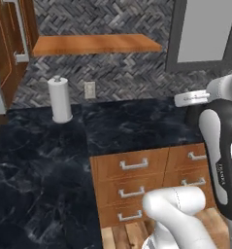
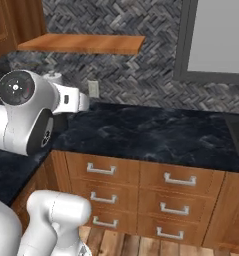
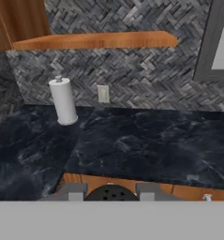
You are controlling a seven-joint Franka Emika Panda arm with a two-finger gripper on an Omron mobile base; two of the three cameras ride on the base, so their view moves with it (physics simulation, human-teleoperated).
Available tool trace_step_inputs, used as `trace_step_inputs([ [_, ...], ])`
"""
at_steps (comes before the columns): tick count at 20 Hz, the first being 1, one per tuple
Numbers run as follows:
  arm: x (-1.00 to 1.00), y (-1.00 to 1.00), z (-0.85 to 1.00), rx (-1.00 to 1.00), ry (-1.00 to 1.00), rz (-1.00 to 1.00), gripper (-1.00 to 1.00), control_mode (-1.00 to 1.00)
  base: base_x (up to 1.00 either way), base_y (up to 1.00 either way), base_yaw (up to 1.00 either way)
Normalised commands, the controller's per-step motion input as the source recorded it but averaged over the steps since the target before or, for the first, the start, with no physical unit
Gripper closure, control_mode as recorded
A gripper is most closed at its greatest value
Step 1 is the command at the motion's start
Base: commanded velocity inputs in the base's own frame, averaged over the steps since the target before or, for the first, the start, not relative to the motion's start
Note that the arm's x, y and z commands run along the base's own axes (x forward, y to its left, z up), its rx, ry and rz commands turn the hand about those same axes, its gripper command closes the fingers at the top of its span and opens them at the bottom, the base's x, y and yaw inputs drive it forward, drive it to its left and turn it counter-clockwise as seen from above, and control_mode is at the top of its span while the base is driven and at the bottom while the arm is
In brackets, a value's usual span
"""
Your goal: Retrieve the shaker from the cabinet and place it next the steak on a plate on the dining table.
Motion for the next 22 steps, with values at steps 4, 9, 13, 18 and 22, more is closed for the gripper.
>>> trace_step_inputs([
  [4,0.00,0.00,0.00,0.00,0.00,0.00,1.00,1.00,-0.90,-0.51,-0.07],
  [9,0.00,0.00,0.00,0.00,0.00,0.00,1.00,1.00,-0.47,-0.54,-0.31],
  [13,0.00,0.00,0.00,0.00,0.00,0.00,1.00,1.00,-0.13,-0.57,-0.49],
  [18,0.00,0.00,0.00,0.00,0.00,0.00,1.00,1.00,0.00,-0.49,-0.65],
  [22,0.00,0.00,0.00,0.00,0.00,0.00,1.00,1.00,0.00,-0.39,-0.73],
])
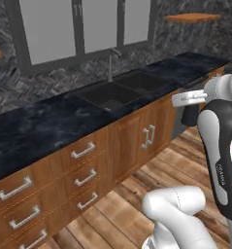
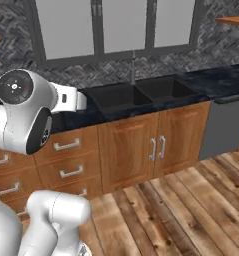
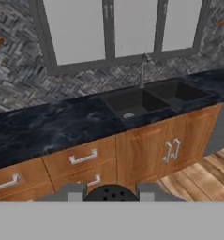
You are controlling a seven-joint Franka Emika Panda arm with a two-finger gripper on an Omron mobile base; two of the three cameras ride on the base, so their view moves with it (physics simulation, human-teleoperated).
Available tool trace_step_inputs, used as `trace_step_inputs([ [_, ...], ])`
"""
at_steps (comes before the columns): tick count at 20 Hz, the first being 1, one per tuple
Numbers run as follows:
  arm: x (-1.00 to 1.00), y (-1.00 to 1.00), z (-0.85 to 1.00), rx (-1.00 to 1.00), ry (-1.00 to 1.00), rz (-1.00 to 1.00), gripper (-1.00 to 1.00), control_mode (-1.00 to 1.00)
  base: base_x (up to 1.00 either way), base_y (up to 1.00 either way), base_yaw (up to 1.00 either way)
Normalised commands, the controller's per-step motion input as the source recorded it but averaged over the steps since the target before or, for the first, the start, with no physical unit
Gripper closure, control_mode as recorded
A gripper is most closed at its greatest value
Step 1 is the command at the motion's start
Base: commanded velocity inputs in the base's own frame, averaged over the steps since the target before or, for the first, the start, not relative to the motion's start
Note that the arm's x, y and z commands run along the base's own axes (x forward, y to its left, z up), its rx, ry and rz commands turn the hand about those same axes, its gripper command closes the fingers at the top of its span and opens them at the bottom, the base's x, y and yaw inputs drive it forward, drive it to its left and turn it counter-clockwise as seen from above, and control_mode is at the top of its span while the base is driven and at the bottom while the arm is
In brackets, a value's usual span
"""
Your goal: Retrieve the shaker from the cabinet and place it next the steak on a plate on the dining table.
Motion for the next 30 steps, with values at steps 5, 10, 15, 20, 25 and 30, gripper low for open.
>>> trace_step_inputs([
  [5,0.00,0.00,0.00,0.00,0.00,0.00,1.00,1.00,0.00,-0.39,-0.75],
  [10,0.00,0.00,0.00,0.00,0.00,0.00,1.00,1.00,0.00,-0.44,-0.74],
  [15,0.00,0.00,0.00,0.00,0.00,0.00,1.00,1.00,0.00,-0.47,-0.72],
  [20,0.00,0.00,0.00,0.00,0.00,0.00,1.00,1.00,0.00,-0.50,-0.68],
  [25,0.00,0.00,0.00,0.00,0.00,0.00,1.00,1.00,0.00,-0.14,-0.58],
  [30,0.00,0.00,0.00,0.00,0.00,0.00,1.00,1.00,0.33,0.54,-0.27],
])
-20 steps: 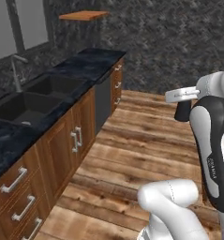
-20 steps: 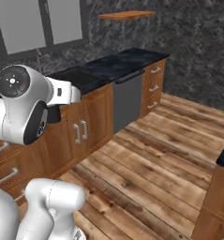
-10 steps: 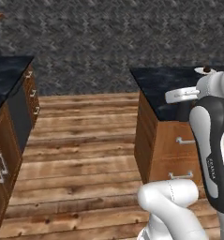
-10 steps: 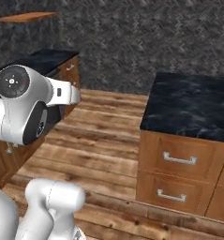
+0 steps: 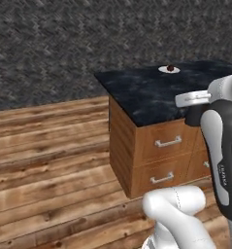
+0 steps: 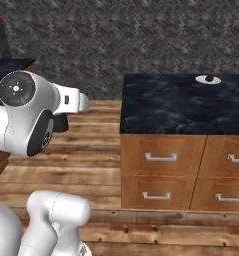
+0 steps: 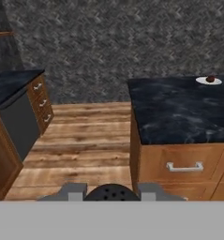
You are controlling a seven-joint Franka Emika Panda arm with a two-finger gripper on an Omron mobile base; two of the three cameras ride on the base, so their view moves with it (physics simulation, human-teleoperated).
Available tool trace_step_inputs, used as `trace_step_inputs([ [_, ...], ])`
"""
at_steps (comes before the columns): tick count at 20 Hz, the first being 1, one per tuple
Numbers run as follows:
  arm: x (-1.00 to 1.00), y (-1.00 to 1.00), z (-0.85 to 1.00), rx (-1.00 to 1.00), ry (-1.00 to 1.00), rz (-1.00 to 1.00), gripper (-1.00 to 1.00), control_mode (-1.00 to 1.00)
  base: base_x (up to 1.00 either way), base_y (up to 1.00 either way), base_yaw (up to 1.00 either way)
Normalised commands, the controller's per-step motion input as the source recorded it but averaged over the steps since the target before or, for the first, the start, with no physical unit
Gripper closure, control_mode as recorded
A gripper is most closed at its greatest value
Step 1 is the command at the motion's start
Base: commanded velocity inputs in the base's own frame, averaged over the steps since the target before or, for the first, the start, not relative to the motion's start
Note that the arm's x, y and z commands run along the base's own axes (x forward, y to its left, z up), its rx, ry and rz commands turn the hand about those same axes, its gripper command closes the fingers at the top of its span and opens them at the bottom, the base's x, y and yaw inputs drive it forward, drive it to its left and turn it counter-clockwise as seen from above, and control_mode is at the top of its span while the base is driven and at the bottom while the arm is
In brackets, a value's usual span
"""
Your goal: Retrieve the shaker from the cabinet and place it next the steak on a plate on the dining table.
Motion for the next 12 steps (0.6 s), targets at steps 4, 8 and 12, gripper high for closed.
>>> trace_step_inputs([
  [4,0.00,0.00,0.00,0.00,0.00,0.00,1.00,1.00,0.63,0.68,-0.17],
  [8,0.00,0.00,0.00,0.00,0.00,0.00,1.00,1.00,0.82,0.70,-0.14],
  [12,0.00,0.00,0.00,0.00,0.00,0.00,1.00,1.00,0.99,0.64,-0.13],
])
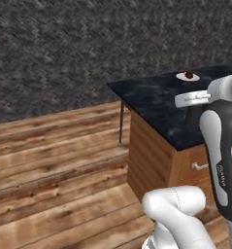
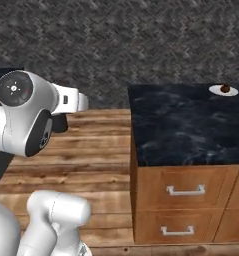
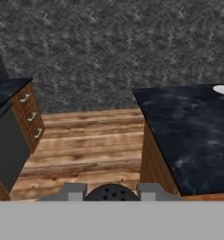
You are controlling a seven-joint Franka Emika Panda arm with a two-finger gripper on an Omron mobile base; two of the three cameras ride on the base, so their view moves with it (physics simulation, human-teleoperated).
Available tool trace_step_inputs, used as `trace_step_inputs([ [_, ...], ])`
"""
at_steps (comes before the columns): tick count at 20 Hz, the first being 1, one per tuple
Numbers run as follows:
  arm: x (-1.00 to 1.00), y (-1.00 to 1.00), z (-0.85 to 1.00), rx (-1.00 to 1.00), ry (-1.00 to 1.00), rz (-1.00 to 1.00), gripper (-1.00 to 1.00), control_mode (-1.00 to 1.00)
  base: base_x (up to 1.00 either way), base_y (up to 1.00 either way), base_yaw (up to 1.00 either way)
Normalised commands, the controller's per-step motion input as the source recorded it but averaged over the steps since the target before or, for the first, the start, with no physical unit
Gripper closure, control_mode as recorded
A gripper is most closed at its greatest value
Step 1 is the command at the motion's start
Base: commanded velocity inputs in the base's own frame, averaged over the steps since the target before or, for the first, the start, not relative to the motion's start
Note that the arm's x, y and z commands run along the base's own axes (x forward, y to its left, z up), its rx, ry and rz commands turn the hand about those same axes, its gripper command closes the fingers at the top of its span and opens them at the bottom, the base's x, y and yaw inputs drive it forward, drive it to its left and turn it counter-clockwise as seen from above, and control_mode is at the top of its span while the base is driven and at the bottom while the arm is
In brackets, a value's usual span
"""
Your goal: Retrieve the shaker from the cabinet and place it next the steak on a plate on the dining table.
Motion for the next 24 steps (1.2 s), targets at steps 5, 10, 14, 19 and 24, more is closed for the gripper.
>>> trace_step_inputs([
  [5,0.00,0.00,0.00,0.00,0.00,0.00,1.00,1.00,1.00,0.53,-0.17],
  [10,0.00,0.00,0.00,0.00,0.00,0.00,1.00,1.00,1.00,0.59,-0.25],
  [14,0.00,0.00,0.00,0.00,0.00,0.00,1.00,1.00,1.00,0.76,-0.22],
  [19,0.00,0.00,0.00,0.00,0.00,0.00,1.00,1.00,1.00,0.92,-0.14],
  [24,0.00,0.00,0.00,0.00,0.00,0.00,1.00,1.00,1.00,0.84,-0.15],
])
